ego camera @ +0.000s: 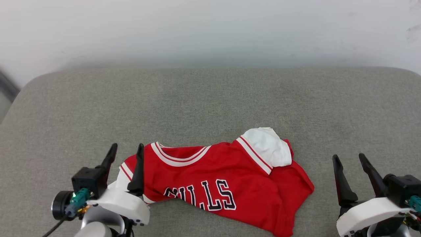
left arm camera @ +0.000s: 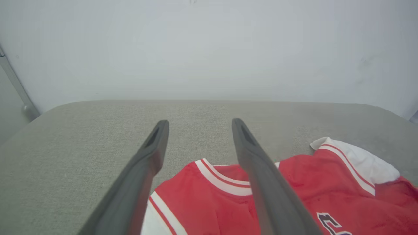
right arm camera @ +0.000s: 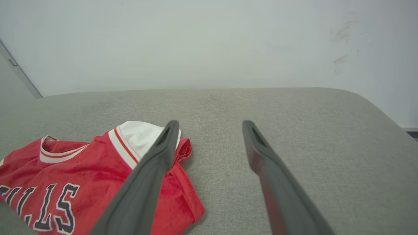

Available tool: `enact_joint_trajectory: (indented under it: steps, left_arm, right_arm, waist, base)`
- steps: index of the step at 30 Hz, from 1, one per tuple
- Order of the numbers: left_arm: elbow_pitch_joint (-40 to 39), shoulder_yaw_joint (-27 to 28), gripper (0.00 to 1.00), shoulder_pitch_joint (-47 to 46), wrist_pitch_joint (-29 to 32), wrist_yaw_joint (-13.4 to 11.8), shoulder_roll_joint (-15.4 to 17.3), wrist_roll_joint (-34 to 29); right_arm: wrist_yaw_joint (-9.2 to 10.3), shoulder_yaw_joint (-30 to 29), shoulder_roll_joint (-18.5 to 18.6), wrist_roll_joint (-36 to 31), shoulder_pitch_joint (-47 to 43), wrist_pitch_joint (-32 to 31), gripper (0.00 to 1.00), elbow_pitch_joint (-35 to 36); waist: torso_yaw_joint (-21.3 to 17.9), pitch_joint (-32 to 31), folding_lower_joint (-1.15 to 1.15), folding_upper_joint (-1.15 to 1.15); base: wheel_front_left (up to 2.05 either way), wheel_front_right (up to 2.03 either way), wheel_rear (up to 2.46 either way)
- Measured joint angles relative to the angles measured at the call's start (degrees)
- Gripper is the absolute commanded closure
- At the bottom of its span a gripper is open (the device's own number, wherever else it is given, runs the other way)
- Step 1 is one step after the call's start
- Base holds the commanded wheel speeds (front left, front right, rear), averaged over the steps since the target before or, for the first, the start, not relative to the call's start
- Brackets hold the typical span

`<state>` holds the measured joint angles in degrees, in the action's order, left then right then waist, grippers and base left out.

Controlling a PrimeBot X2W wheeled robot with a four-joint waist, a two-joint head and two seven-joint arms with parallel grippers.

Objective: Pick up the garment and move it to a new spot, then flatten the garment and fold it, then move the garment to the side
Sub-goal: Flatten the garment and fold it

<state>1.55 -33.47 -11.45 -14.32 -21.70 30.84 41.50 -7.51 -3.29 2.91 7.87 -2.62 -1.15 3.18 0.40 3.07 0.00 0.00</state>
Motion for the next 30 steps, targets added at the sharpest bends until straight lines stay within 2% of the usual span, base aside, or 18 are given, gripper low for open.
enact_joint_trajectory:
  steps: [6,10,18,22,26,27,28,29,30]
  left_arm:
    - [-0.6,0.7,0.00,1.2,-0.5,-0.1,-2.3,-2.1]
    - [-1.2,1.2,0.00,1.4,-0.6,0.1,-3.2,-3.3]
    - [-0.6,2.3,0.00,-0.1,-0.6,1.6,-5.8,-4.9]
    - [0.6,2.8,0.00,-0.4,-0.7,2.6,-7.4,-5.0]
    - [1.7,3.5,0.00,-0.5,-0.7,3.7,-8.6,-5.6]
    - [2.0,3.7,0.00,-0.6,-0.7,4.0,-8.9,-5.7]
    - [2.2,3.9,0.00,-0.6,-0.7,4.1,-9.2,-5.9]
    - [2.4,4.2,0.00,-0.6,-0.7,4.4,-9.4,-6.1]
    - [2.5,4.4,0.00,-0.6,-0.7,4.5,-9.6,-6.3]
  right_arm:
    - [0.00,0.0,0.1,2.7,2.6,-5.5,0.00,-4.0]
    - [0.01,1.9,3.3,6.9,9.2,-12.6,0.00,-9.0]
    - [0.00,12.6,11.6,14.4,23.2,-29.9,0.00,-19.1]
    - [0.00,17.8,14.0,16.9,27.7,-37.2,0.00,-23.1]
    - [0.00,21.2,15.4,18.5,30.3,-41.8,0.00,-26.5]
    - [0.01,21.9,15.6,18.9,30.6,-42.7,0.52,-27.0]
    - [0.00,22.6,15.8,19.2,30.9,-42.7,0.96,-26.9]
    - [0.00,22.9,16.0,19.7,31.2,-42.2,1.00,-26.7]
    - [0.00,23.3,16.4,19.9,31.8,-42.4,1.00,-26.7]
  waist:
    - [1.4,-0.1,0.00,0.00]
    - [2.8,0.8,0.00,0.00]
    - [7.5,3.4,0.00,0.00]
    - [9.8,4.9,0.00,0.00]
    - [11.2,6.1,0.00,0.00]
    - [11.4,6.3,0.00,0.00]
    - [11.6,6.4,0.00,0.00]
    - [11.7,6.5,0.00,0.00]
    - [11.7,6.5,0.00,0.00]
  base:
    - [0.00,0.00,0.00]
    - [0.00,0.00,0.00]
    - [0.00,0.00,0.00]
    - [0.00,0.00,0.00]
    - [0.00,0.00,0.00]
    - [0.00,0.00,0.00]
    - [0.00,0.00,0.00]
    - [0.00,0.00,0.00]
    - [0.00,0.00,0.00]
